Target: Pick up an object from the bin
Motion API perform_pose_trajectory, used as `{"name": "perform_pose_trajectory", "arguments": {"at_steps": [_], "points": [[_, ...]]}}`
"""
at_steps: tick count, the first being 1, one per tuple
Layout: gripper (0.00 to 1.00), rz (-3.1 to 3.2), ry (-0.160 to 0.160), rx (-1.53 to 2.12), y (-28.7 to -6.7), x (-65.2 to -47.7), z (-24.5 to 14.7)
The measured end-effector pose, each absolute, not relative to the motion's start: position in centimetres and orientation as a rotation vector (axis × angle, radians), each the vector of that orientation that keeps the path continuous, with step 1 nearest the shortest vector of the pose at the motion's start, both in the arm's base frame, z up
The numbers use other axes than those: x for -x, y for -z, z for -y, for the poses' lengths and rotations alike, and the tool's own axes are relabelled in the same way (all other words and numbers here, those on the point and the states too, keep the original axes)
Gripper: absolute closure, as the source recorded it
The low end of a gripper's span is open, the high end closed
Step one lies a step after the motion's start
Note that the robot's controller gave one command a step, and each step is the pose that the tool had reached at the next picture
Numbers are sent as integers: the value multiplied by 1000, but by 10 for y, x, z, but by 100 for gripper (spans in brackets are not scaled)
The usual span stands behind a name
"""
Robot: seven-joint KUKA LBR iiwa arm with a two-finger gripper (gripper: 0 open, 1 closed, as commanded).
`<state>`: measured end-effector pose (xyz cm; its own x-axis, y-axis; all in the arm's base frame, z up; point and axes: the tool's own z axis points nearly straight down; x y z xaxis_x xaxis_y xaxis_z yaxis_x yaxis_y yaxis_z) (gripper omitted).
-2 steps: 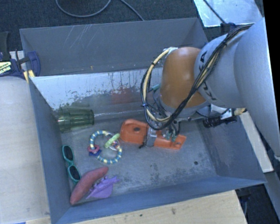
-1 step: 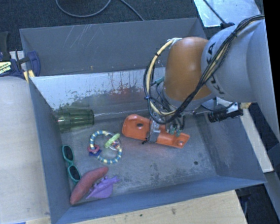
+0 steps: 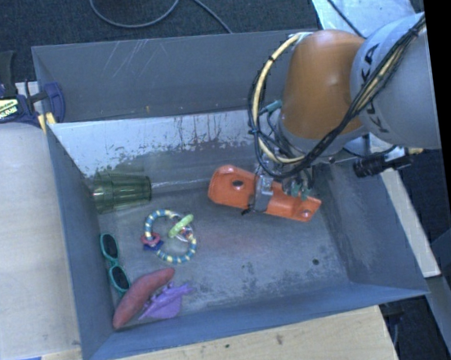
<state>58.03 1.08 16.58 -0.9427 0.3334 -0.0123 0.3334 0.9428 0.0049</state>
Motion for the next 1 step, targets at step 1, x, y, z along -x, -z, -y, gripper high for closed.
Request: {"name": "perform_pose_trajectory", "arguments": {"at_steps": [1], "points": [[100,-3117,2,290,-249,-563,-12]]}}
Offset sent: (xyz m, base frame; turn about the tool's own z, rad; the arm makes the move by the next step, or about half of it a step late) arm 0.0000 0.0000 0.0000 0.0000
